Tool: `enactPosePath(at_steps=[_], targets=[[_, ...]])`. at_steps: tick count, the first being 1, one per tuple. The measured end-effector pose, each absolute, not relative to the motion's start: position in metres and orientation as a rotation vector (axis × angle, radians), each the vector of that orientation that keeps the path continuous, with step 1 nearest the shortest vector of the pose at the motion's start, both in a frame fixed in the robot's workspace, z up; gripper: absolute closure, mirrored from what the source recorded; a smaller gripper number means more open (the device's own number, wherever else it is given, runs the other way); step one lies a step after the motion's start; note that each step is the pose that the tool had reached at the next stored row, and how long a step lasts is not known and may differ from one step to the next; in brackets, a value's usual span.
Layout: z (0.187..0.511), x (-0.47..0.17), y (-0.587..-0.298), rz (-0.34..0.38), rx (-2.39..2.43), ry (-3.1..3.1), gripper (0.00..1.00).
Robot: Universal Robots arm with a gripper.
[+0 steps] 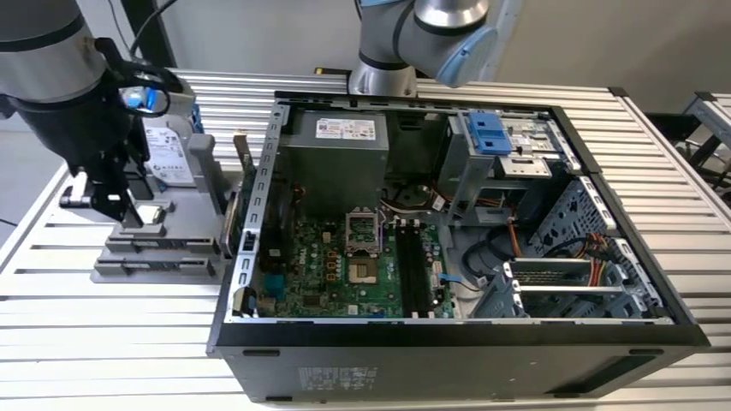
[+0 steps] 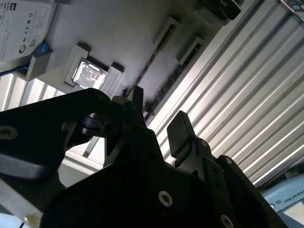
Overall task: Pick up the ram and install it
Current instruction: 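Pick up the ram and move it above insertion slot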
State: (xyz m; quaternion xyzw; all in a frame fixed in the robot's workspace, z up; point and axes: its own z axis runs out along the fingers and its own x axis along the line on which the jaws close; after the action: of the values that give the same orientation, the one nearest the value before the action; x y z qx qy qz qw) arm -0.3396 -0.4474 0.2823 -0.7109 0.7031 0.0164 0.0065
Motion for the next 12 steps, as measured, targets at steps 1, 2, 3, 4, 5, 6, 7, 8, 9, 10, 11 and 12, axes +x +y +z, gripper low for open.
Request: enactPosePath(at_steps=[1, 2, 3, 4, 5, 6, 7, 8, 9, 10, 11, 12], targets=[[0.281, -0.34, -0.448, 0.051, -2.224, 2.2, 0.0], [0.279, -0.34, -0.449, 0.051, -2.224, 2.2, 0.0], [0.277, -0.34, -0.45, 0.052, -2.224, 2.2, 0.0], [0.275, -0.34, -0.452, 0.052, -2.224, 2.2, 0.0], [0.273, -0.34, -0.454, 0.052, -2.224, 2.2, 0.0], [0.271, -0.34, -0.455, 0.052, -2.224, 2.2, 0.0], [0.27, -0.34, -0.457, 0.052, -2.224, 2.2, 0.0], [0.268, -0.34, -0.459, 0.052, -2.225, 2.2, 0.0], [0.266, -0.34, -0.46, 0.052, -2.224, 2.2, 0.0], [0.264, -0.34, -0.46, 0.052, -2.224, 2.2, 0.0], [0.262, -0.34, -0.46, 0.052, -2.223, 2.202, 0.0], [0.26, -0.34, -0.461, 0.052, -2.221, 2.204, 0.0]])
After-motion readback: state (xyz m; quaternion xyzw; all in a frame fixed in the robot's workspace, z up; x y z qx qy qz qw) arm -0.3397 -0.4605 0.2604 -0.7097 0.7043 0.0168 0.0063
